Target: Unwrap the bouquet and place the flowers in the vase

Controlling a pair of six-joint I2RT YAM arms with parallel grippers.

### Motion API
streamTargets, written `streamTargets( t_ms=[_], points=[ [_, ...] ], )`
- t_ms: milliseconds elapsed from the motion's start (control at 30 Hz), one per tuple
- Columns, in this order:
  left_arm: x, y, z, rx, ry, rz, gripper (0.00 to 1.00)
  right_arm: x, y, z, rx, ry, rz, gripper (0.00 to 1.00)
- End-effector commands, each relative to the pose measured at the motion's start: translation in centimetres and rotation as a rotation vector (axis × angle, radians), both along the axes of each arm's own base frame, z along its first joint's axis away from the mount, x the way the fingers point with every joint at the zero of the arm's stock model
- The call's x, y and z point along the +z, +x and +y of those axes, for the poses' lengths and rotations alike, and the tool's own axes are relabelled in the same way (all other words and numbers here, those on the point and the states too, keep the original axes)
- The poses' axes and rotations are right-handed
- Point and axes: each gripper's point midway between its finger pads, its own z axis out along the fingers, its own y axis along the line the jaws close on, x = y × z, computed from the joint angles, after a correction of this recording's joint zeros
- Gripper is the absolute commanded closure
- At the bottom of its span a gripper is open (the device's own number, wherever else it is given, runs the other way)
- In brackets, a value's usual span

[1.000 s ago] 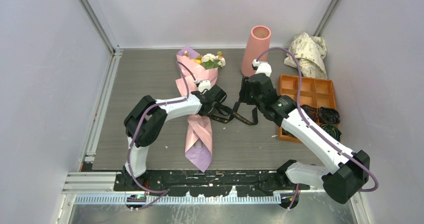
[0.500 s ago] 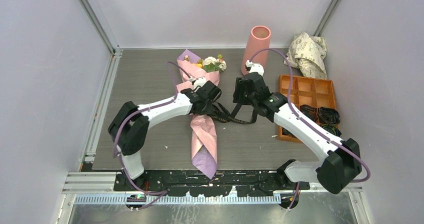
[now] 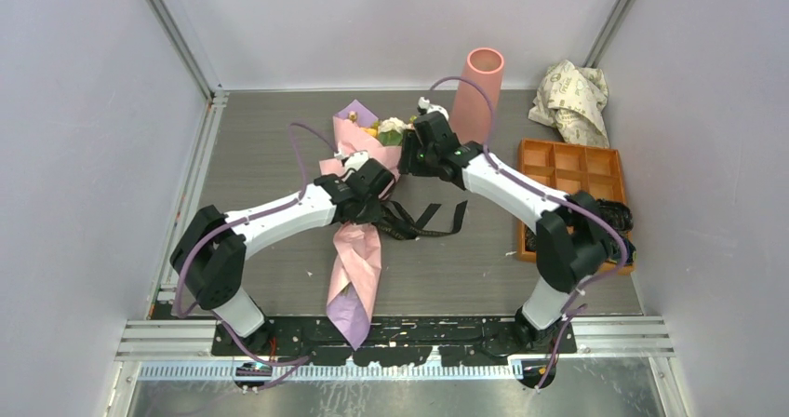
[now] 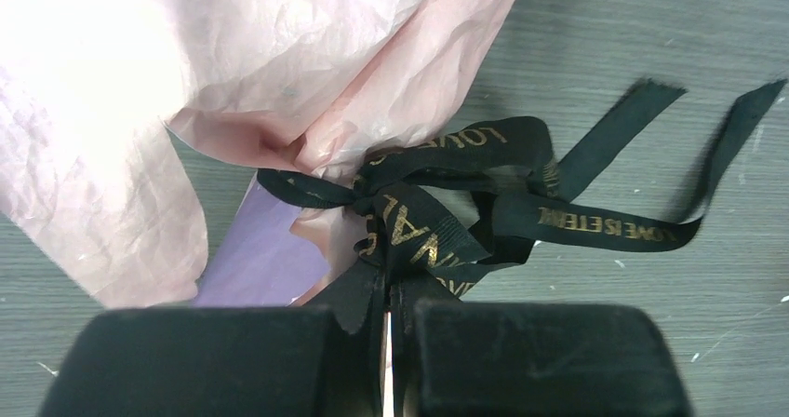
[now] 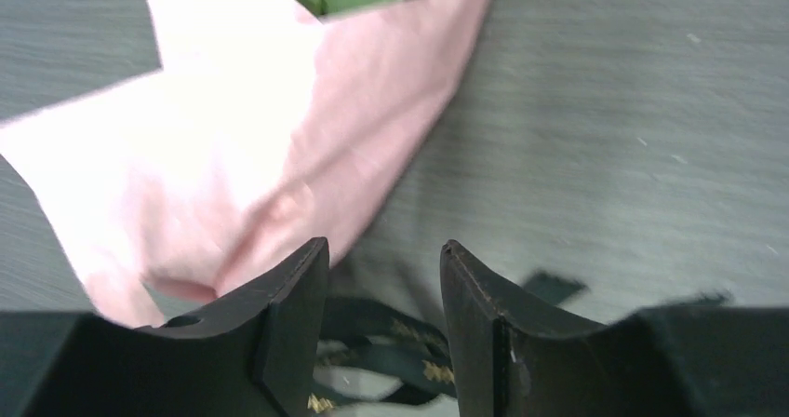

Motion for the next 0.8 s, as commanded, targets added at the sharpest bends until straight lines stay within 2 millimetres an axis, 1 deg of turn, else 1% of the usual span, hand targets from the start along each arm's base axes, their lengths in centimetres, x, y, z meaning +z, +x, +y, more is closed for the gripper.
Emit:
streamTargets(
  t_ms=[0,100,167,233,367,400,467,500,600,767],
  points=[
    [0.3,-0.1,-0.2,-0.019,-0.029,-0.019,1.00,1.4,2.6,5.1,0.077,0.161,-0.001,0.48],
    [-0.3,-0.2,-0.4,-0.040,-0.032,-0.021,1.00,-0.6,3.0,7.1,0.117,0.186,0.056,0.48],
    [-0.6,-0.2,-0.5,-0.050,-0.033,-0.022,1.00,-2.1,3.1,8.1,0.133,0.190,0.089,0.48],
    [-0.9,-0.2,-0.7,-0.061,-0.038,-0.019,1.00,-3.2,3.3,8.9,0.144,0.201,0.117,0.49],
    [-1.1,-0.3,-1.5,-0.090,-0.065,-0.013,1.00,-4.8,3.8,10.2,0.166,0.207,0.159,0.49],
    [-0.9,-0.3,-1.7,-0.098,-0.075,-0.014,1.00,-5.4,3.8,10.2,0.167,0.196,0.177,0.50],
    [-0.4,-0.4,-1.7,-0.108,-0.083,-0.020,1.00,-5.9,4.4,10.5,0.168,0.180,0.190,0.50],
    [-0.1,-0.5,-1.6,-0.112,-0.085,-0.024,1.00,-6.4,4.5,10.6,0.169,0.168,0.203,0.50],
    [0.8,-1.1,-1.1,-0.118,-0.093,-0.030,1.00,-7.4,4.8,10.7,0.173,0.140,0.232,0.50],
    [2.5,-2.6,0.2,-0.108,-0.128,-0.041,1.00,-8.3,5.4,10.9,0.172,0.116,0.247,0.50]
  ],
)
